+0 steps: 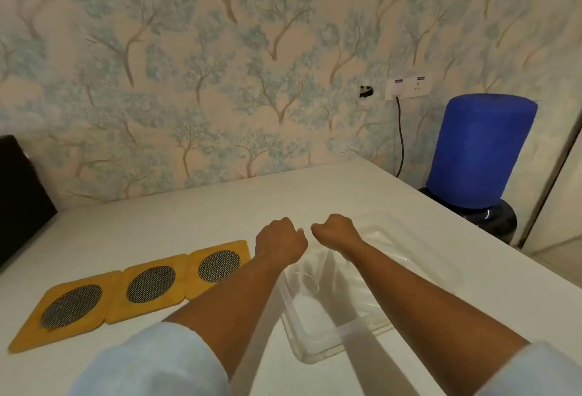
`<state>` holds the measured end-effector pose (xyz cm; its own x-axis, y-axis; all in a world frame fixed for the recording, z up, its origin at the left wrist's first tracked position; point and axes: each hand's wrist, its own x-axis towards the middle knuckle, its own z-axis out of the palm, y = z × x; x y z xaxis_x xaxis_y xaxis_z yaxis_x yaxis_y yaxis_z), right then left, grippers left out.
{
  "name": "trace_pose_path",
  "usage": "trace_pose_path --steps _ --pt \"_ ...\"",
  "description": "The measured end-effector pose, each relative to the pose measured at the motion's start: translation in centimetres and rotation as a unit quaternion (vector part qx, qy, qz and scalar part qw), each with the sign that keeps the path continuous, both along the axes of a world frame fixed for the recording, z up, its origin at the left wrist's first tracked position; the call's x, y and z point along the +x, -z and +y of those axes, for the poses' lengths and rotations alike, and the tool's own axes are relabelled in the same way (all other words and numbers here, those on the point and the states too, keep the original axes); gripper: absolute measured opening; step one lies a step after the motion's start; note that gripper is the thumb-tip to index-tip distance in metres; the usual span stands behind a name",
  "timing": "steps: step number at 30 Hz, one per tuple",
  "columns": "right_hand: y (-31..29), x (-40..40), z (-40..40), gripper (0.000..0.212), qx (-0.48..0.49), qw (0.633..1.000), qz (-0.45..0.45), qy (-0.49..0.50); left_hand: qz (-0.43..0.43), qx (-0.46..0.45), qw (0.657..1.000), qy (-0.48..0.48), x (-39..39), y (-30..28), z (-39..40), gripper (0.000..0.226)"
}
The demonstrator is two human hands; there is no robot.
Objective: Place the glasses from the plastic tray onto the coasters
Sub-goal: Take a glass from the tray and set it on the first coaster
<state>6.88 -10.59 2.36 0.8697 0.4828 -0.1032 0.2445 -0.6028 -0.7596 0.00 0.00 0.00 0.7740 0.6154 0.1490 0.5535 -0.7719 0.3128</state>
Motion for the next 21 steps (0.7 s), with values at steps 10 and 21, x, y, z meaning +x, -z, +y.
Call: trace_pose_path --steps 10,21 --pt "2.5 0.9 1.6 0.006 0.043 0.979 0.191 0.049 0.135 -0.075 0.988 0.019 1.5 2.6 -0.9 0.054" --pt "2.9 0.6 2.2 0.011 0.101 0.964 0.238 0.059 0.14 -0.13 0.982 0.013 2.6 3.1 -1.3 0.049"
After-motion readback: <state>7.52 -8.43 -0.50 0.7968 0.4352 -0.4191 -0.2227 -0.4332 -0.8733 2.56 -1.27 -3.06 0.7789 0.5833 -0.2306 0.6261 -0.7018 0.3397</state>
